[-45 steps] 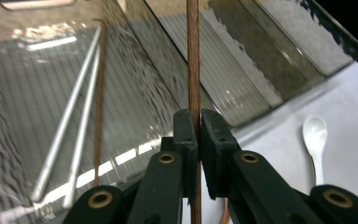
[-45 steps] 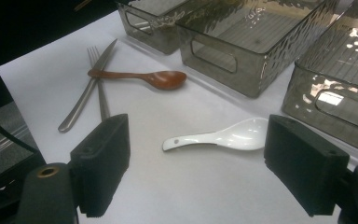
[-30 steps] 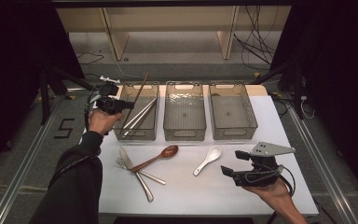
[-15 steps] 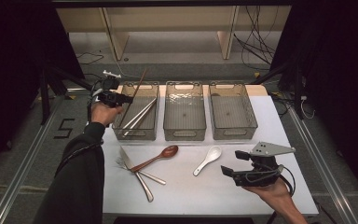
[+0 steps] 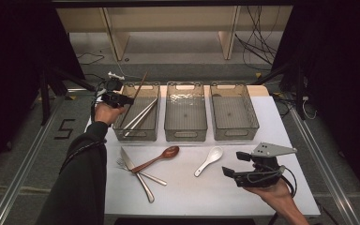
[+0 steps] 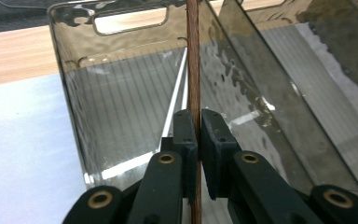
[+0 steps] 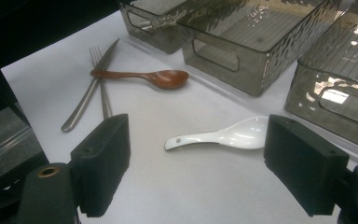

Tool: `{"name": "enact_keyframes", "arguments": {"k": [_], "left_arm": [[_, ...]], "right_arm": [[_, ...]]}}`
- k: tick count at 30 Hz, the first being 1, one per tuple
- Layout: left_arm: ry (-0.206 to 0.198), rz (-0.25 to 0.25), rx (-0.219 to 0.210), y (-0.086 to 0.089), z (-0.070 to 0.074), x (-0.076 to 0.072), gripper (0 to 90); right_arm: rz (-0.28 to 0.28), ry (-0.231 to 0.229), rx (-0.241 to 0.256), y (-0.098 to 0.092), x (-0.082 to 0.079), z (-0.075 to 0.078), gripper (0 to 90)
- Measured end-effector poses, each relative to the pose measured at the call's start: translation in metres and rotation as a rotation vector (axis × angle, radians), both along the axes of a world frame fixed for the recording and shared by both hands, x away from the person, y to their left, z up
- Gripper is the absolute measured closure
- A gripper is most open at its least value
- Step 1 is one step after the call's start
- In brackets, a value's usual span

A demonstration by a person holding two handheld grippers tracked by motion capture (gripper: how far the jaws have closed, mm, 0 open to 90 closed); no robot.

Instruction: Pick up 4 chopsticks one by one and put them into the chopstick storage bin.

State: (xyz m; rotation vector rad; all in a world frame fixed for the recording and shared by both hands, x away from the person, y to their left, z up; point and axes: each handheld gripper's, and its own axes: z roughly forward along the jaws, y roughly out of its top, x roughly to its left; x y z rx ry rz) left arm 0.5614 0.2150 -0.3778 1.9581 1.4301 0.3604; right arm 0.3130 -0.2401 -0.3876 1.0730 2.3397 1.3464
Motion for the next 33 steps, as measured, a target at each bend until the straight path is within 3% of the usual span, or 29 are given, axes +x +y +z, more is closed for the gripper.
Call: {"name": "enact_keyframes", "arguments": {"k": [9,12,14,19,26,33], "left_arm": [[-0.003,0.019,-0.003,-0.002,-0.005,0.004,84.2],[-0.004,0.033,0.024,-0.005,-0.008,0.004,82.9],[-0.005,0.041,0.023,-0.006,-0.01,0.003,71.6],[-0.009,0.029,0.005,-0.008,-0.005,-0.002,59.4],[-0.019,-0.024,-0.075,-0.012,0.018,-0.024,42.9],[-0.044,-0.081,-0.104,-0.019,0.028,-0.055,34.1]], "right_arm": [[0.003,-0.004,0.003,0.0,-0.001,0.001,23.8],[0.003,-0.005,0.004,0.0,-0.001,0.0,23.9],[0.001,-0.003,0.003,0.0,0.0,0.0,23.9],[-0.001,-0.004,0.002,-0.001,-0.001,0.0,23.9],[-0.003,-0.004,0.003,0.0,-0.001,0.0,23.9],[-0.006,-0.006,0.004,0.0,-0.001,0.001,23.9]]}}
